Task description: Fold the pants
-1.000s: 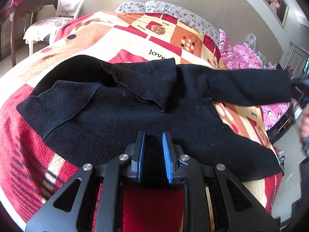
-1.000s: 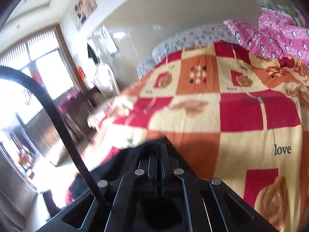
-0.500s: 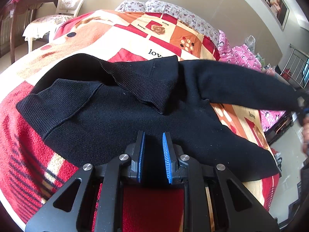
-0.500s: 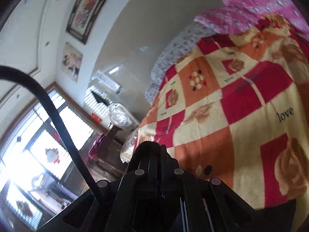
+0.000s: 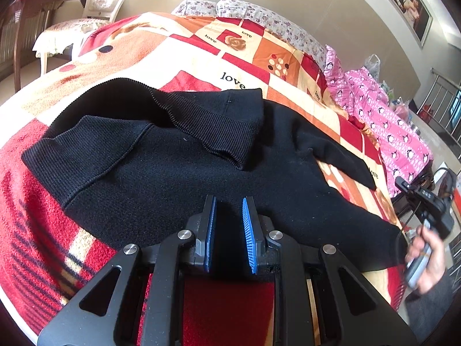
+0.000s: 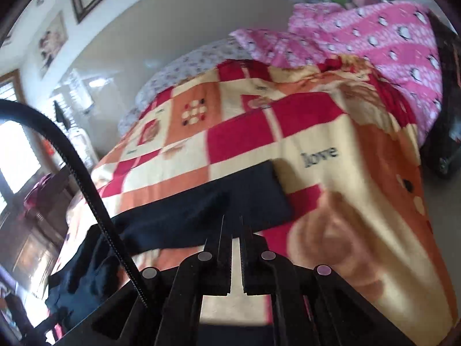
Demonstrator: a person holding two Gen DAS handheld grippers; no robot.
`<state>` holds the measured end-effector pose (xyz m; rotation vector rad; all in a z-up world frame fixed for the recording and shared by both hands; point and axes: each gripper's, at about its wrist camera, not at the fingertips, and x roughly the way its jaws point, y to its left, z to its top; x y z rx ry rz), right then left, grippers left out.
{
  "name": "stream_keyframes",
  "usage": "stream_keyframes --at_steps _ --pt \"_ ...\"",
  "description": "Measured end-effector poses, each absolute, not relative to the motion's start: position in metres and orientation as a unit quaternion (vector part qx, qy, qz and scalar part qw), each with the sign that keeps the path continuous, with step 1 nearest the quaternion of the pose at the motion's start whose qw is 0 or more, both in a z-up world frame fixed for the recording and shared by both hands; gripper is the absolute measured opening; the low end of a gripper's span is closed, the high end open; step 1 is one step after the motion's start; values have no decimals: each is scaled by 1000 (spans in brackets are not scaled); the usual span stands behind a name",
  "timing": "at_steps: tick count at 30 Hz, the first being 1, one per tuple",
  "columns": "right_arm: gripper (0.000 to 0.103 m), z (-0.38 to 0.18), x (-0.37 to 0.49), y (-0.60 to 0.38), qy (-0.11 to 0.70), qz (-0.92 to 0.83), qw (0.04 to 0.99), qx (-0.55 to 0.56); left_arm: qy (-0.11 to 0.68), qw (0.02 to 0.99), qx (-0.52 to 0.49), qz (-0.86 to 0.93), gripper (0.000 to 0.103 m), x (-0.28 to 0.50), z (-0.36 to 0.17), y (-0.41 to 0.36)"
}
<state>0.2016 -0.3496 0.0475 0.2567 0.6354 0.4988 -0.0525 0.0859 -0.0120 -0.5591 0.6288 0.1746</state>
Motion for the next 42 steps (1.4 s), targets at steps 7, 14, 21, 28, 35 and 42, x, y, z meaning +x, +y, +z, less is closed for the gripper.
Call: stream_keyframes --at_steps 7,14,21,28,35,42 --pt "18 28 179 -270 291 317 903 12 304 893 -330 11 42 -26 6 99" --pt "22 -3 197 -276 371 322 869 57 376 866 -330 1 42 31 1 108" --pt "23 1 190 -268 387 325 861 55 334 870 -276 236 42 67 59 231" --pt "23 3 189 -266 387 328 860 57 296 878 -296 230 42 1 70 257" --pt "23 3 189 -265 391 328 858 58 310 921 -166 164 42 33 63 225" --pt "23 3 189 -264 390 332 857 59 370 908 -129 149 42 63 40 237"
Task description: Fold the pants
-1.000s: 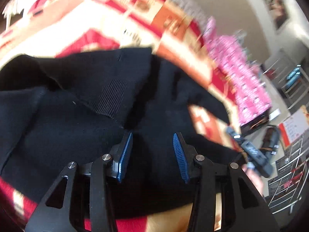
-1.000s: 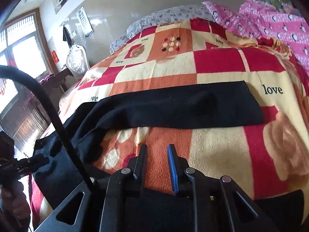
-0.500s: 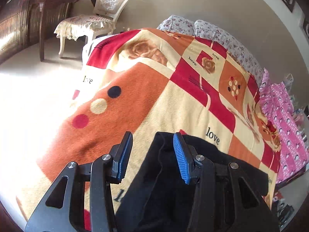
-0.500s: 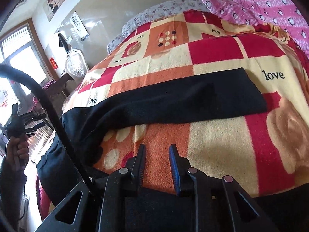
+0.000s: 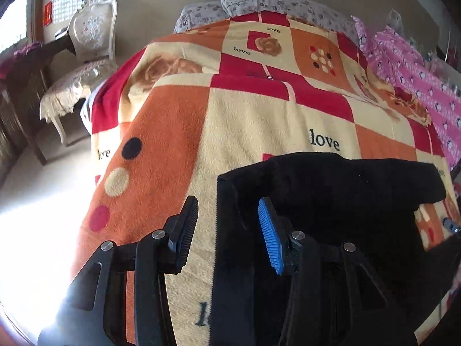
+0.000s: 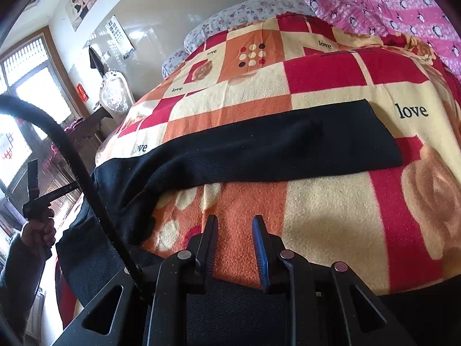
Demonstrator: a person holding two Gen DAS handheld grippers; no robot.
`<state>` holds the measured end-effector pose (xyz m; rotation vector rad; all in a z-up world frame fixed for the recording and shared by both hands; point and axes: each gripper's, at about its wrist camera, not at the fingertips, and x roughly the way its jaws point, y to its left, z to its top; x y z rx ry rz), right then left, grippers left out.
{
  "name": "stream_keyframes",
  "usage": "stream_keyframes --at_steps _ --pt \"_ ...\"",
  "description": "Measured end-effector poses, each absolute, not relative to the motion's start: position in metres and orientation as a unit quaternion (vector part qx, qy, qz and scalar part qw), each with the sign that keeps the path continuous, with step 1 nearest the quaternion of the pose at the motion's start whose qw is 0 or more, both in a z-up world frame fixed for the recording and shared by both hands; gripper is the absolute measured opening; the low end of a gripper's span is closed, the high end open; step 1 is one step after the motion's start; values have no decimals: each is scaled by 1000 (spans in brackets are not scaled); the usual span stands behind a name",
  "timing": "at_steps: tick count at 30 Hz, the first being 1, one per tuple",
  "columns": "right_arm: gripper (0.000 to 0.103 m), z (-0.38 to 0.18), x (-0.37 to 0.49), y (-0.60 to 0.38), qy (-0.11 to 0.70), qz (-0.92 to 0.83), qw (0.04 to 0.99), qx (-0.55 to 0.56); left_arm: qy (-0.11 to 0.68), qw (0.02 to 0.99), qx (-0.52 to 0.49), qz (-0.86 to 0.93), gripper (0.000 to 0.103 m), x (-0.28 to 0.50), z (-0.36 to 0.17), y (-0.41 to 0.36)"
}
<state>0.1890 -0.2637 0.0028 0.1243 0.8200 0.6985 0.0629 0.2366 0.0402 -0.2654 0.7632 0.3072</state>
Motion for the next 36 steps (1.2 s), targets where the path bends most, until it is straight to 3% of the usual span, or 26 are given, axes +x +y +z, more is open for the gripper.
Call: stream_keyframes --at_steps 6,13,36 --pt "23 2 189 -263 394 330 856 58 320 912 -173 189 42 58 57 190" --pt "23 2 190 -263 398 329 854 62 366 901 -149 180 42 87 17 134" --pt "29 2 190 -269 400 320 855 80 372 898 -193 132 42 85 11 144"
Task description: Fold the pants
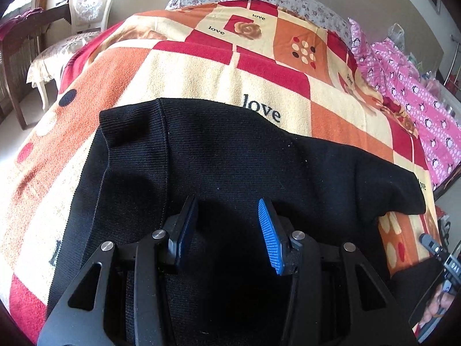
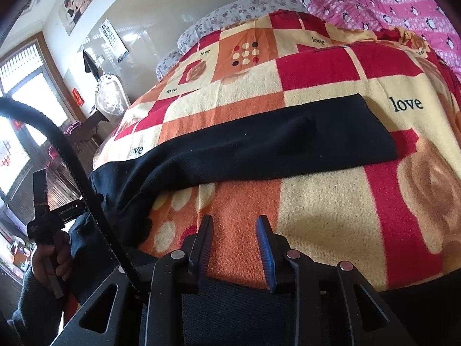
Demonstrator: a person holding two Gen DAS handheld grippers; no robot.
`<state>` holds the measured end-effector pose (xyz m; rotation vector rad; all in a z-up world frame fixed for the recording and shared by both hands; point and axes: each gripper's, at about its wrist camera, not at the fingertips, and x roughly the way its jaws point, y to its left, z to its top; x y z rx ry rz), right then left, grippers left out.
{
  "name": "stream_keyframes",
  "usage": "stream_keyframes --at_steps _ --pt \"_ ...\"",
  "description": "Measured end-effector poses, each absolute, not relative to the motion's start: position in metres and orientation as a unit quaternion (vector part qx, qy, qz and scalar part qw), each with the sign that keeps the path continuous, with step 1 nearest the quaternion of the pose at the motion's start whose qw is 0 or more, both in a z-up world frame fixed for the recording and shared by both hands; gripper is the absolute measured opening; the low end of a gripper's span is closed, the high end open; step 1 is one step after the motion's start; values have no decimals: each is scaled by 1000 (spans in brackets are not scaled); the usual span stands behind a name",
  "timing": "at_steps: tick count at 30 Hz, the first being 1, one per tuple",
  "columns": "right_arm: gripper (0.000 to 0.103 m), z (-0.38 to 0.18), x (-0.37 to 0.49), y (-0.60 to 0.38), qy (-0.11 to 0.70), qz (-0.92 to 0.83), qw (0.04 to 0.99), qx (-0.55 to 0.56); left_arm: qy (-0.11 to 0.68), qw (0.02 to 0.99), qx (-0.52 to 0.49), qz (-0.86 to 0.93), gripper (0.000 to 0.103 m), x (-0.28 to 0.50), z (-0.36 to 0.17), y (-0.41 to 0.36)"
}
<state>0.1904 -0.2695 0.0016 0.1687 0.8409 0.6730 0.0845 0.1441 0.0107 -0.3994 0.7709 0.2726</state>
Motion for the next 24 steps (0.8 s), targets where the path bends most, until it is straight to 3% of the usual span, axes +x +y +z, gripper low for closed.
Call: stream_keyframes --at_steps 2,4,6,12,17,24 --pt "29 7 193 -288 387 288 867 126 372 898 -196 129 42 84 11 145" --pt "29 11 206 -327 367 266 857 245 371 898 -200 126 42 85 11 146" --pt "39 9 231 -354 397 202 851 280 369 898 -203 125 42 84 11 147" --pt "37 -24 279 -392 455 172 781 392 366 898 -209 122 42 84 11 148" --pt "39 -20 297 -378 475 157 777 383 365 898 -213 121 42 84 11 149" --pt "39 -20 284 -384 437 104 783 431 365 898 -214 122 42 84 11 149"
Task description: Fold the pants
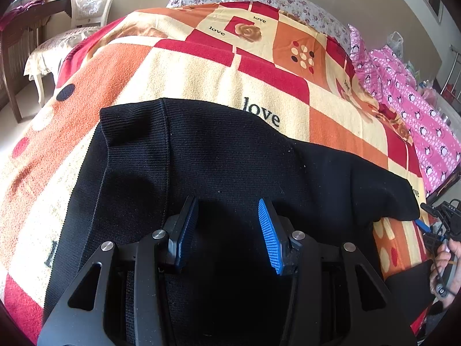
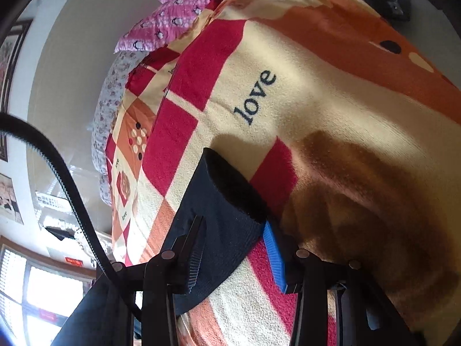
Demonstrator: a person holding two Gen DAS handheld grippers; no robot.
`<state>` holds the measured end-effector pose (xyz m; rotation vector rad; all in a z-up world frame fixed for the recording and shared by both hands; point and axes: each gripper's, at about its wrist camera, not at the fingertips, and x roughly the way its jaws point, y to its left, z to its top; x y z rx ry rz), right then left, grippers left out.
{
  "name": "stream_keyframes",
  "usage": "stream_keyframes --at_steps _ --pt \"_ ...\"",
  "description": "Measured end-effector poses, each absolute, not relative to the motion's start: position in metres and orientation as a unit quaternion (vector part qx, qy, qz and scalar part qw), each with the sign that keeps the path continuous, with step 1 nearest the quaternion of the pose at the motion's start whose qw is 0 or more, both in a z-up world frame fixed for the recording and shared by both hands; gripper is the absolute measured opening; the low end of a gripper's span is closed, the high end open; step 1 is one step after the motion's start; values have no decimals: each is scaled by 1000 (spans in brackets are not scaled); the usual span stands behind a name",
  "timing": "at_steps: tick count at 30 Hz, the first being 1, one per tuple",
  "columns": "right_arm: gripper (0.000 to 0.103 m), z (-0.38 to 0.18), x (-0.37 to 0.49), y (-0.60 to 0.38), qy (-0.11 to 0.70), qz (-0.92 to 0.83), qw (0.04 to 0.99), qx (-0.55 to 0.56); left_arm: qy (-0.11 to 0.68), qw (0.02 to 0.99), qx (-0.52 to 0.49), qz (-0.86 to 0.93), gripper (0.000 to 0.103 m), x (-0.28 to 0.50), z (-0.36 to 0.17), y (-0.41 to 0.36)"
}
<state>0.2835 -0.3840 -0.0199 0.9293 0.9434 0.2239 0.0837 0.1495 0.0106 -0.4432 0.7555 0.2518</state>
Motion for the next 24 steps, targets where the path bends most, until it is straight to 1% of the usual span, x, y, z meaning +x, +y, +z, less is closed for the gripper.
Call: stream_keyframes --at_steps 4,5,6,7,8,12,16,20,24 --pt "40 -16 285 -372 434 123 798 400 362 898 -220 120 42 83 11 152" --pt "35 -17 288 -371 433 129 800 396 362 897 -222 120 42 83 11 152" --pt "18 -20 290 -371 437 135 798 393 362 897 -223 120 42 83 11 152" --pt "10 -22 293 -370 442 140 795 390 362 897 -223 120 42 82 11 152" --pt "5 -23 292 -371 441 142 799 384 362 897 -224 120 42 82 11 153" --pt "4 4 275 -372 401 157 838 335 362 897 -224 120 42 82 11 153" --pt "4 40 245 -389 368 169 849 341 362 897 -224 118 42 82 11 153" --pt "4 45 235 -403 386 161 847 328 362 898 -222 117 42 81 11 152" --pt "4 22 231 -421 417 134 837 328 362 898 -221 118 42 81 11 152"
